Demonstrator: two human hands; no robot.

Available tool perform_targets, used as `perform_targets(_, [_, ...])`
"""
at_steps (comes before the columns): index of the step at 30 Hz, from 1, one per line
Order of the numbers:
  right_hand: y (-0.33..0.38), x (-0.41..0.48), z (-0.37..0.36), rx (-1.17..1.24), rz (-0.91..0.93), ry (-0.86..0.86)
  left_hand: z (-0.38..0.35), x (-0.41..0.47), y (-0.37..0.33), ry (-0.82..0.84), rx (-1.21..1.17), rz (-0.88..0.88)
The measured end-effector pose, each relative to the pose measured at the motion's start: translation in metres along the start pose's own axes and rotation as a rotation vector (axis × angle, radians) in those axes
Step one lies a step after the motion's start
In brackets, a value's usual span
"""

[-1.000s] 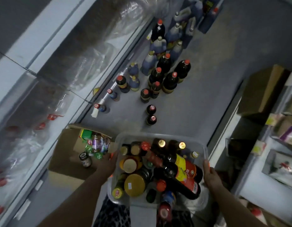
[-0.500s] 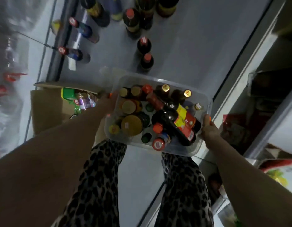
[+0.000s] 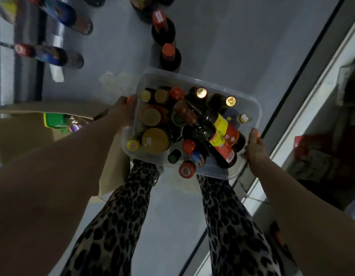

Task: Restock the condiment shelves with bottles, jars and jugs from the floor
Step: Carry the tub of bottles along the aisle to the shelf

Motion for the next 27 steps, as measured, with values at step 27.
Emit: perform_targets(27, [-0.002, 0.032, -0.055, 0.104, 0.089, -0.013, -0.019, 0.032, 0.028, 0.059, 0.099, -0.170])
Point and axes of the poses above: each hand's wrist, its own x-axis towards the middle knuckle, its own z-axis out of the back of the hand, y = z × x, the point moved 4 cm from there along x, towards the middle knuckle, and after that the axes turned 10 degrees about -z, right-handed, at the moved point
